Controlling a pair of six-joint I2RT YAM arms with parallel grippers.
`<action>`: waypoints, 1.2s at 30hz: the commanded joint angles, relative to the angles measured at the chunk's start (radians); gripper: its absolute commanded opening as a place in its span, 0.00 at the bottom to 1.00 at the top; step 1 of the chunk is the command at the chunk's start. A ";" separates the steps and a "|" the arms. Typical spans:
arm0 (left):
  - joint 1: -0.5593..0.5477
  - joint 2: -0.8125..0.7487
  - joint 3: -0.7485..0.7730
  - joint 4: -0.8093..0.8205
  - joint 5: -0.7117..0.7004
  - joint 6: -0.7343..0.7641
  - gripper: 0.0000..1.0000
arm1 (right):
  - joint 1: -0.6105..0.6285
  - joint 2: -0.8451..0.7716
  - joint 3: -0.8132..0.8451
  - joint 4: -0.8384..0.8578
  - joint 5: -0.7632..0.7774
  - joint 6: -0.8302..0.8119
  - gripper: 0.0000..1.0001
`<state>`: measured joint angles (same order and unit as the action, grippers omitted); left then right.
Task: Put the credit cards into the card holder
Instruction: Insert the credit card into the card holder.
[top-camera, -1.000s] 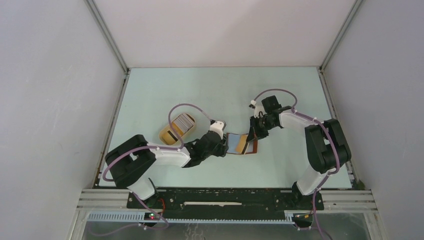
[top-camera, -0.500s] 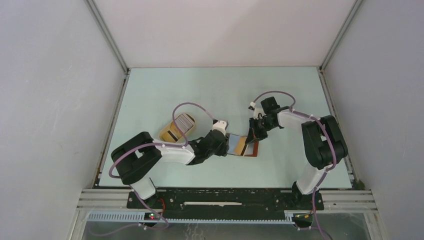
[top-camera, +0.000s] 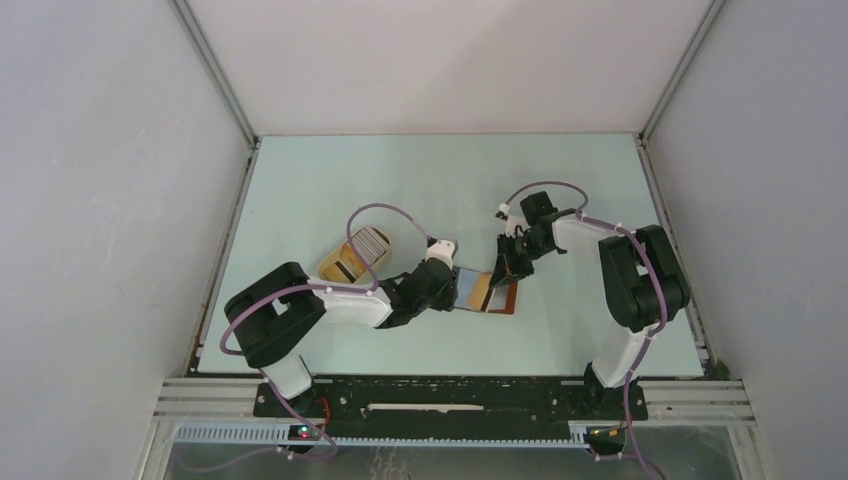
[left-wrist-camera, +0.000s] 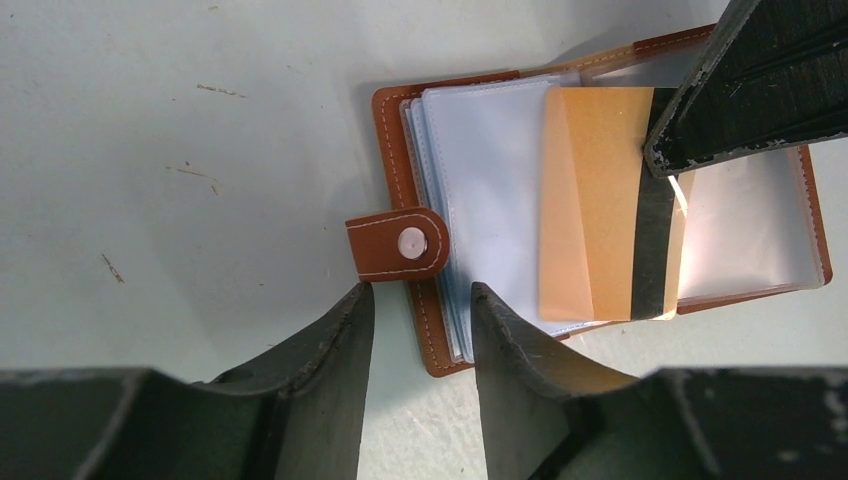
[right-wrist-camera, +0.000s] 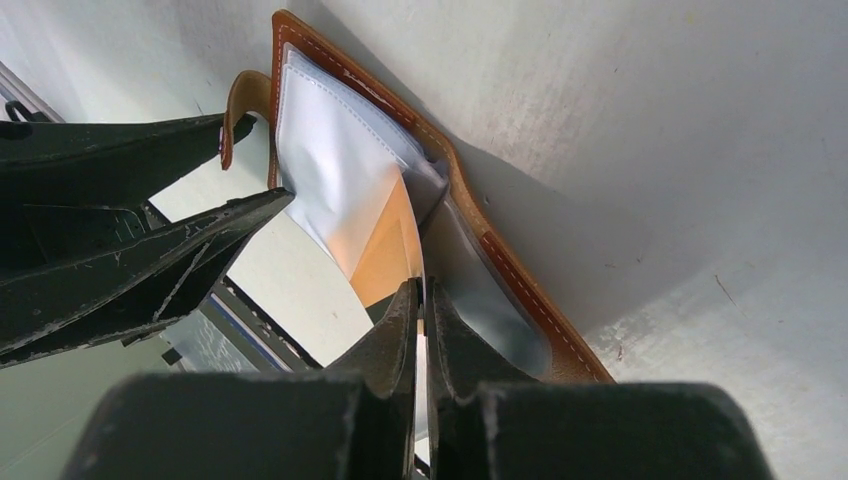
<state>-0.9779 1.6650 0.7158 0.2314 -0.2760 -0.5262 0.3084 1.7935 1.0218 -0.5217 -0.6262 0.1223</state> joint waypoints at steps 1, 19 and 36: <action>-0.006 0.014 0.038 -0.009 -0.006 -0.010 0.44 | 0.006 0.030 0.019 -0.035 0.035 -0.011 0.08; -0.007 0.012 0.041 0.001 0.038 -0.016 0.42 | 0.011 0.099 0.099 -0.065 -0.042 -0.024 0.14; -0.007 -0.004 0.028 0.029 0.076 -0.031 0.42 | 0.006 0.152 0.160 -0.097 -0.085 -0.049 0.20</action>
<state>-0.9779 1.6669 0.7166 0.2401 -0.2245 -0.5362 0.3096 1.9224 1.1450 -0.6052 -0.7189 0.1074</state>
